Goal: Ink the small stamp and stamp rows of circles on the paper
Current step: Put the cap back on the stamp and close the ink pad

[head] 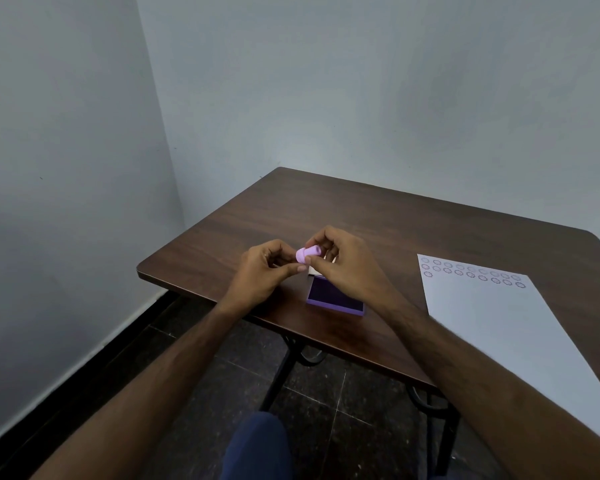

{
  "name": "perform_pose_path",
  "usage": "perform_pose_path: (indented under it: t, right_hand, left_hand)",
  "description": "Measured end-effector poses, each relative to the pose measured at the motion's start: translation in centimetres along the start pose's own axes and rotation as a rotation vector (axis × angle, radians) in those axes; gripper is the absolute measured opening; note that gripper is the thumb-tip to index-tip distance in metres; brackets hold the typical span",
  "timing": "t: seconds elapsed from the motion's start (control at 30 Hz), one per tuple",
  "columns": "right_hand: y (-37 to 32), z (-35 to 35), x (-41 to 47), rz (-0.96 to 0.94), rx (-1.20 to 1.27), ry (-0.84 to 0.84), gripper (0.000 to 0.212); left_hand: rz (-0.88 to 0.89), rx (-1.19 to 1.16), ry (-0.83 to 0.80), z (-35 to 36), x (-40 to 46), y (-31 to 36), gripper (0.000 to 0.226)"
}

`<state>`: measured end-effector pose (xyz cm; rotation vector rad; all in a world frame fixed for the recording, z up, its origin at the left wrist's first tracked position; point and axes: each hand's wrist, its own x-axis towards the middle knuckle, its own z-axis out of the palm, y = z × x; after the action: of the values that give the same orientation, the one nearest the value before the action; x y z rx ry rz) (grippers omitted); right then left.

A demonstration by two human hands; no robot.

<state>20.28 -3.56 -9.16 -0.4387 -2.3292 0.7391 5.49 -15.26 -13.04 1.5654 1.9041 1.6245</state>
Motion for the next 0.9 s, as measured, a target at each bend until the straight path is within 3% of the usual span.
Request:
perform_pose_path:
  t: [0.3,0.43,0.63,0.73,0.9]
  right_hand:
    - [-0.1,0.2,0.9,-0.027,-0.072,-0.045,0.016]
    - [-0.6,-0.3,2.8,0.054,-0.049,-0.158,0.018]
    - [-0.1,0.3,6.7,0.183,-0.042,-0.271,0.017]
    - [0.4,1.8,8.2,0.145,-0.168,-0.402,0.018]
    - [0.9,4.1,9.2,0.082,-0.247,-0.469,0.017]
  left_hand:
    - [-0.024,0.110,0.051,-0.1,-0.3,0.4,0.016]
    - [-0.023,0.135,0.086,-0.1,-0.1,0.1,0.014]
    - [-0.174,0.374,0.144,0.1,0.3,-1.2,0.041]
    - [-0.196,0.312,0.228,-0.1,0.2,-1.3,0.046]
    - [-0.196,0.258,0.192,-0.2,0.3,-1.4,0.031]
